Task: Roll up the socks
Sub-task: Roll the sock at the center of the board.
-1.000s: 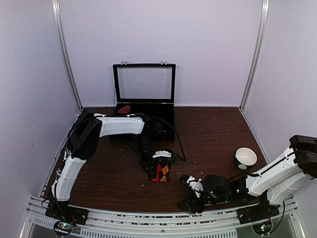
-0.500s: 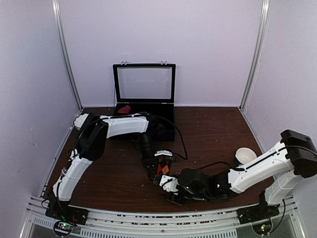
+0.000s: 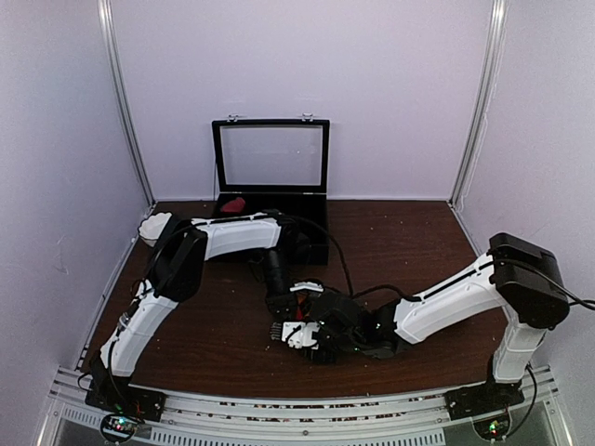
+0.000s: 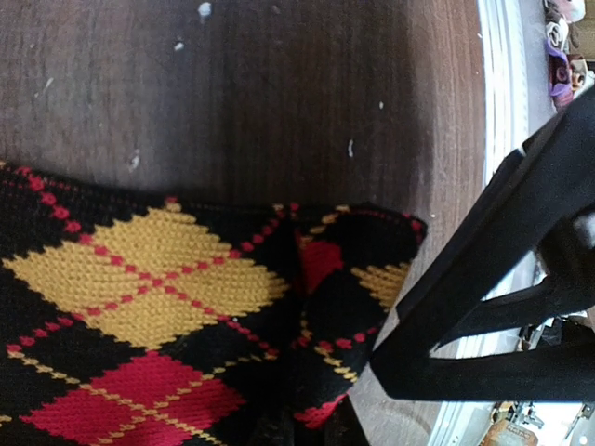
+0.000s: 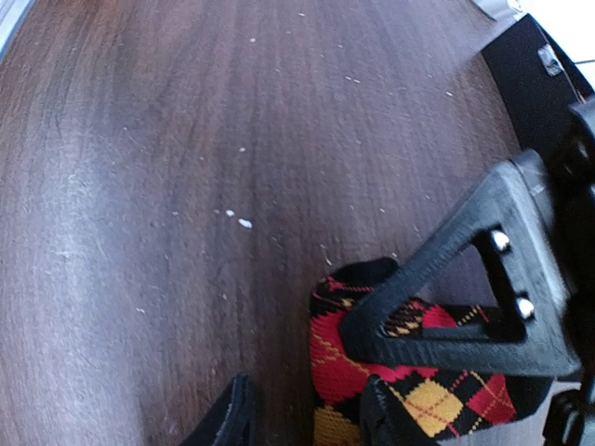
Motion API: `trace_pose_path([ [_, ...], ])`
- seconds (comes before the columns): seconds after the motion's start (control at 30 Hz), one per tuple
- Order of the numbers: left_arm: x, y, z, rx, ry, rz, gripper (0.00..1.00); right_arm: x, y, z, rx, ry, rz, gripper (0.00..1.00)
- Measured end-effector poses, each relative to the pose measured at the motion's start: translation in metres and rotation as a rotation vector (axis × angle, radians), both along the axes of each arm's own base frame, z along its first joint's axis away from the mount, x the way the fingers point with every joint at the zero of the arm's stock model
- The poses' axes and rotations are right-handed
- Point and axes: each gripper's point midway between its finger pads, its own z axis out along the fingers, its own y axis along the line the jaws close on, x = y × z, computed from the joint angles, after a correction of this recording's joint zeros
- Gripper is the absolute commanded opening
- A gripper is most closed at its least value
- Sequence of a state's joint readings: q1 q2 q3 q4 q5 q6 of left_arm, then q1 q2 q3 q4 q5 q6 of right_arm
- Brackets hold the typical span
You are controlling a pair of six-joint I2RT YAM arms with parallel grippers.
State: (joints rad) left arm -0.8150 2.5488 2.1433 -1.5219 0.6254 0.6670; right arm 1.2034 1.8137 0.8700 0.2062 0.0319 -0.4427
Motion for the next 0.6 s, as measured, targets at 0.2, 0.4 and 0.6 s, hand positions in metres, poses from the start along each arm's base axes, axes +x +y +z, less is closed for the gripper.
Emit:
trace_pose_path([
  [0.2, -0.004, 0.003, 0.0, -0.007, 0.028, -0.015, 0.0, -0.001, 0.006, -0.008, -0.014, 0.02, 0.016, 0.33],
  [0.4, -0.006, 0.004, 0.001, -0.039, 0.033, -0.052, 0.0, 0.007, 0.003, -0.012, -0.001, 0.042, -0.008, 0.33],
  [0.6, -0.006, 0.005, 0.0, -0.052, 0.041, -0.074, 0.05, 0.009, 0.003, -0.012, 0.015, 0.068, -0.005, 0.32],
])
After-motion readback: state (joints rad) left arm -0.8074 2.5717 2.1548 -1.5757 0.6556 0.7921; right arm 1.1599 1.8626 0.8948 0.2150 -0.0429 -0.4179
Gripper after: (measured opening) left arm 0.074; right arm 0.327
